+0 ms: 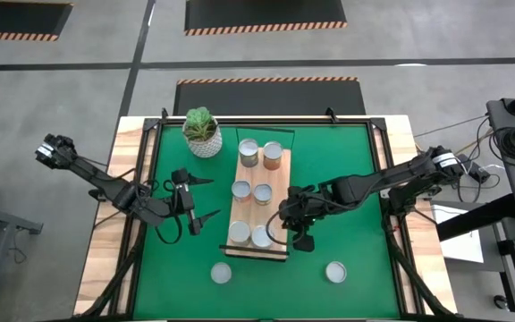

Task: Pick and place cans onto a shelf
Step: Put the canned mushroom on the shelf

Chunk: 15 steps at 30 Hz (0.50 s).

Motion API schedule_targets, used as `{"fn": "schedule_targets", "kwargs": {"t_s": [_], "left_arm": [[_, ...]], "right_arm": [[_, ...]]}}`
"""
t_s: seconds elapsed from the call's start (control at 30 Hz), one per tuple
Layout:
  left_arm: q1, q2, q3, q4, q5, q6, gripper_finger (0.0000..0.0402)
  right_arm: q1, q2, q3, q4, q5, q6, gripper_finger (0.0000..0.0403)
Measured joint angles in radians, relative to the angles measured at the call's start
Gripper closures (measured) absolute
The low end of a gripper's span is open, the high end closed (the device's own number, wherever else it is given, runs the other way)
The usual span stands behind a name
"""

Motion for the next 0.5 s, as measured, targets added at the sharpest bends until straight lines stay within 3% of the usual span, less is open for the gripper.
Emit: {"fn": "schedule_targets", "kwargs": {"t_s": [0.27, 0.5], "left_arm": [[0.0, 0.0, 0.0, -0.001, 0.0, -0.015, 0.0009], [0.0, 0.0, 0.0, -0.029, 0.0, -0.067, 0.0009]], "right_arm": [[-0.007, -0.011, 0.013, -0.036, 0.101, -0.124, 0.039], [-0.089, -0.023, 0.008, -0.048, 0.156, -0.275, 0.039]]}}
